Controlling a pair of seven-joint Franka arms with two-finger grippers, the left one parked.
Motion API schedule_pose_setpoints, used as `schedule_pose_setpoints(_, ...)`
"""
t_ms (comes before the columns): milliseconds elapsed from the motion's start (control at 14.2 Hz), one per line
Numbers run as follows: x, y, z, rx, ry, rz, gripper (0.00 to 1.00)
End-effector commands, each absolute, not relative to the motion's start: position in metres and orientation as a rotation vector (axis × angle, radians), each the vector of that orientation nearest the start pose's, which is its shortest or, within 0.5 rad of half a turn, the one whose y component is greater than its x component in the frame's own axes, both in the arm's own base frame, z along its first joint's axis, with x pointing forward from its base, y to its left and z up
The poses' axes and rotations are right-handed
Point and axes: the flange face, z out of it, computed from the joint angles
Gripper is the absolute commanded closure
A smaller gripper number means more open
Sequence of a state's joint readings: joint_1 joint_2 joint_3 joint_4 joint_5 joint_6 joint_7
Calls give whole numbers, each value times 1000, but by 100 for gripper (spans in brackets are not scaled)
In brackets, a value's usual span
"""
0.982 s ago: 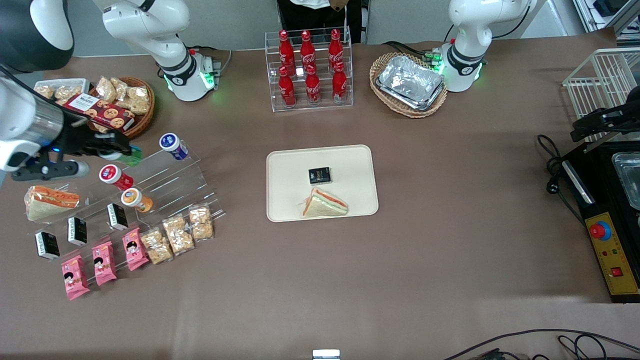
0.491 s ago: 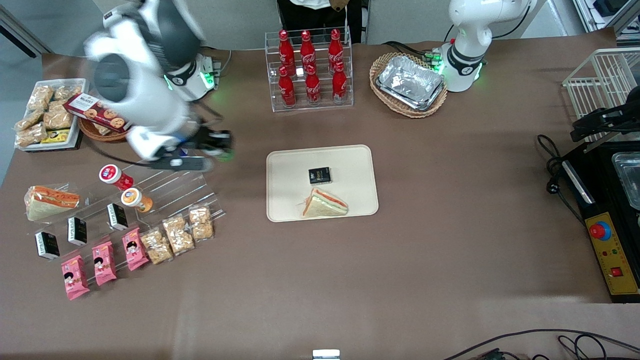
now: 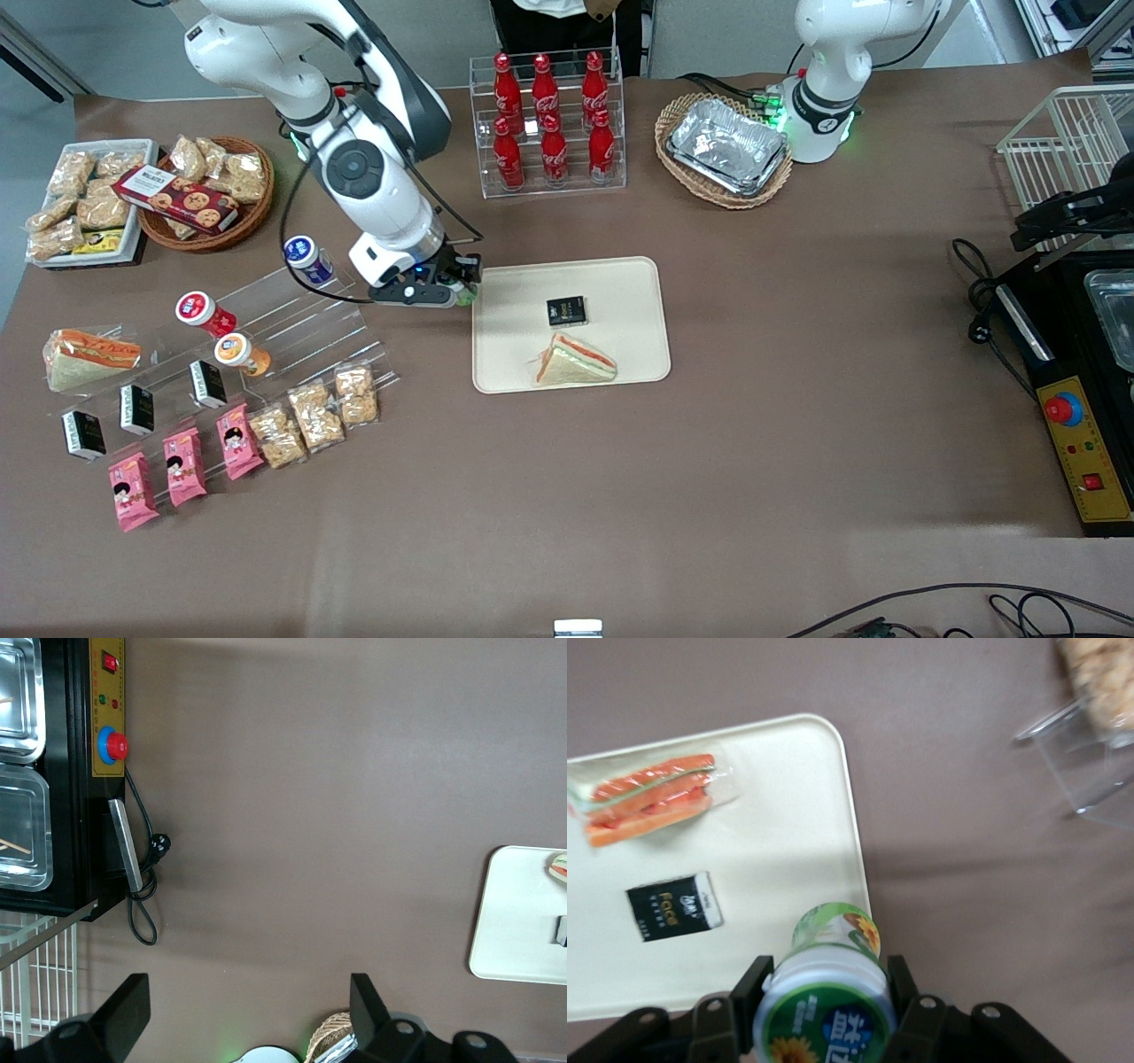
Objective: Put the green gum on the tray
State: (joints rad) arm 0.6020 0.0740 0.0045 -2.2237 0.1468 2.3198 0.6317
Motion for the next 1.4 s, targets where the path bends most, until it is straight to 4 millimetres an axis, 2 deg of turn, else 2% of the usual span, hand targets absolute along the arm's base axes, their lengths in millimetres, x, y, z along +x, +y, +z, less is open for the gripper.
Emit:
schedule_pose_setpoints(0,424,332,280,-3028,197,2,48)
schedule_pose_setpoints(70,419,341,263,-3031,206,-2,48)
schedule_pose_setpoints(211,416,350,241,-3025,213,-23,48)
schedule_pose_setpoints(421,414,355,228,-3021,234,-30,47)
schedule_pose_setpoints(491,414,355,226,-3022,241,-26,39)
schedule_pose_setpoints(561,415,355,224,-3020,261,-21,18)
schedule_pose_setpoints(632,416,356,224,-3019,272,-20,2)
schedule_pose_setpoints(772,420,355,229,-3013,285,-27,1)
schedule_pose_setpoints(912,431,348,240,-3001,295,-49,1)
schedule_pose_setpoints(982,438,342,253,-2990,302,-74,1)
schedule_pose_setpoints(1053,451,323,267,-2996,320,-72,1)
schedule_pose_setpoints(1193,479,279,313,-3022,229,-15,1)
schedule_pose_setpoints(1333,498,236,363,-3025,228,35,1)
